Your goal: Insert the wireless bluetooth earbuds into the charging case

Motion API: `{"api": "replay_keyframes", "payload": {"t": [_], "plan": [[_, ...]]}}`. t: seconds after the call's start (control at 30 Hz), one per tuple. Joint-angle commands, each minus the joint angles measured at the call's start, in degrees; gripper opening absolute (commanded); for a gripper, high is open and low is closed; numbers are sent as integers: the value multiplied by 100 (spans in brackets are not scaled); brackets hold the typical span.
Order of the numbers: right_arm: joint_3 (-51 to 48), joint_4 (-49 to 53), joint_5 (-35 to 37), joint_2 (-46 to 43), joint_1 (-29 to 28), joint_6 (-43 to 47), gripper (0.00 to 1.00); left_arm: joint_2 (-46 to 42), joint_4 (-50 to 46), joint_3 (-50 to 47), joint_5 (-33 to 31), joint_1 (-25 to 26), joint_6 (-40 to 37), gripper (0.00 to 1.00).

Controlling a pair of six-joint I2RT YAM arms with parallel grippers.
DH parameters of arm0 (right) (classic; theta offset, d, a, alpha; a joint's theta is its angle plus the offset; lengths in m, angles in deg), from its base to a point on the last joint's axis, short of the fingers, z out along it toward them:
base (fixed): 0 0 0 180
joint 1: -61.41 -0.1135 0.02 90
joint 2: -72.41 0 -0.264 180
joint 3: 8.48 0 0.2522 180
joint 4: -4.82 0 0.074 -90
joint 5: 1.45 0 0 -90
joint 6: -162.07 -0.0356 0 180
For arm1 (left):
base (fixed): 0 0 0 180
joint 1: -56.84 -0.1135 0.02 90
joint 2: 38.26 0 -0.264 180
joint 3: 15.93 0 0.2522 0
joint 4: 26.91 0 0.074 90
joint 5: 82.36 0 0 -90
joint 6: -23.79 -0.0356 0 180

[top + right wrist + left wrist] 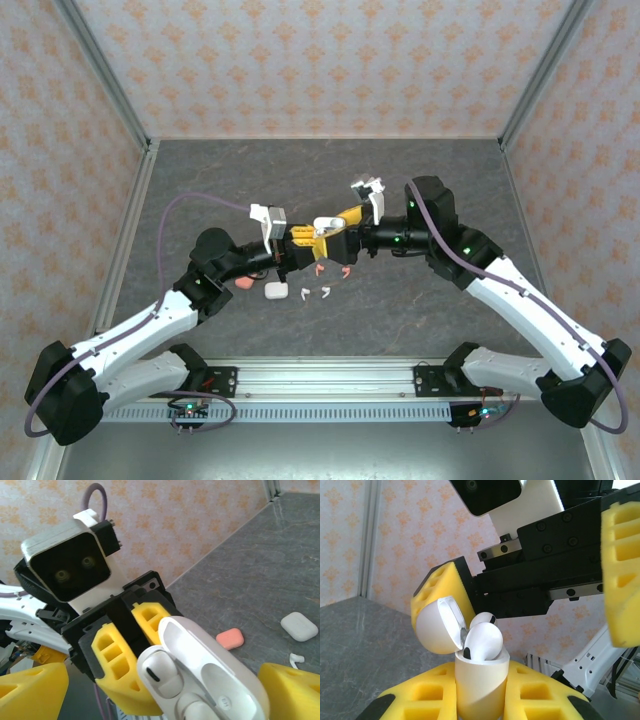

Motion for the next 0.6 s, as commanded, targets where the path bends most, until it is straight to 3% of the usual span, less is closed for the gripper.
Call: {"api": "replay_keyframes", "payload": {"t": [0.0,0.3,0.57], "plan": [[61,-279,-244,-264,6,160,97,2,97,22,-81,36,-108,0],[-236,-313,-121,-526,6,109,97,216,36,134,-107,36,-117,0],[-53,553,1450,-621,6,252,99,322,-193,243,-226,36,-149,0]]}}
